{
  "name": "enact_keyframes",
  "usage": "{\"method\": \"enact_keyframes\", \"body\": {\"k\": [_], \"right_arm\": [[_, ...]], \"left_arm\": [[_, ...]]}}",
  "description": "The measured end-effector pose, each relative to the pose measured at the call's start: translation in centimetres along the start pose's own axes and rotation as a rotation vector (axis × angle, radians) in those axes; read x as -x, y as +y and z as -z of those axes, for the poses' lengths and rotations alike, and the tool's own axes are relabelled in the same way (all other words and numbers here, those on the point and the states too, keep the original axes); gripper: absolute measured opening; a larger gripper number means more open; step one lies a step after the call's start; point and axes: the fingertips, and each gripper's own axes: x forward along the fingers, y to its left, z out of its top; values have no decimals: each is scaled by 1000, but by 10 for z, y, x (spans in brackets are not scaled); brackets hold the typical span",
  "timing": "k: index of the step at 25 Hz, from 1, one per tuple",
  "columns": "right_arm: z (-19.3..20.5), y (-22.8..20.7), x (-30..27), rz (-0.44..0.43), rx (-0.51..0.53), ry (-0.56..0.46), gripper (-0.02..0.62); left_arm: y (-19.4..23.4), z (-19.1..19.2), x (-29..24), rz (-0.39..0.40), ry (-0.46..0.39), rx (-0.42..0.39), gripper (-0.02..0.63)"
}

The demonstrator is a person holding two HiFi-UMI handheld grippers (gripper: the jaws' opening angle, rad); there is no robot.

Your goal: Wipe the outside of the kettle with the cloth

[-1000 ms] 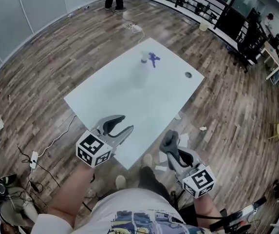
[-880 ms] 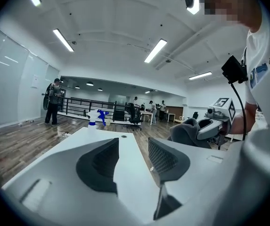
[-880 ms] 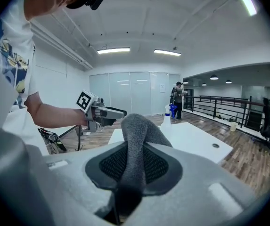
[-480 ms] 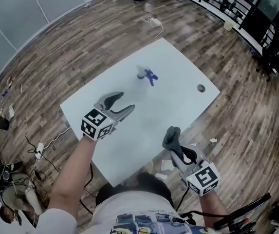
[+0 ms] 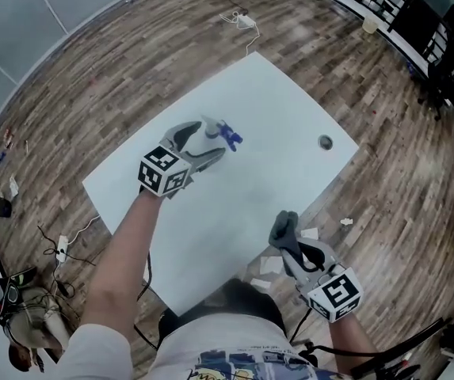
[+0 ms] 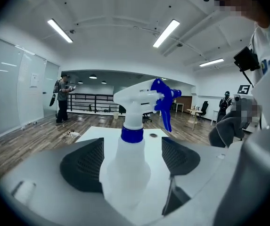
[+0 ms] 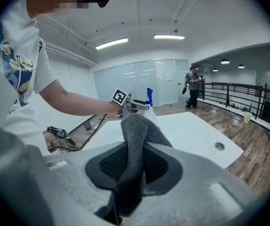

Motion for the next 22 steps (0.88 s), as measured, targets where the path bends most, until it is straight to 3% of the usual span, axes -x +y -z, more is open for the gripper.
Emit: {"method": "enact_keyframes", "body": {"k": [7, 11, 12, 22], "right_arm": [[8, -8, 0, 46, -44, 37, 77], [13, -6, -1, 58, -63, 54, 77], [13, -6, -2, 60, -65, 57, 77], [-7, -4, -16, 59, -38, 20, 77]], "left_arm": [[1, -5, -31, 99, -39, -25, 372], [0, -2, -40, 136, -39, -44, 227], [-2, -2, -40, 142, -40, -53, 225], [-16, -18, -15, 48, -45, -27, 212]]}}
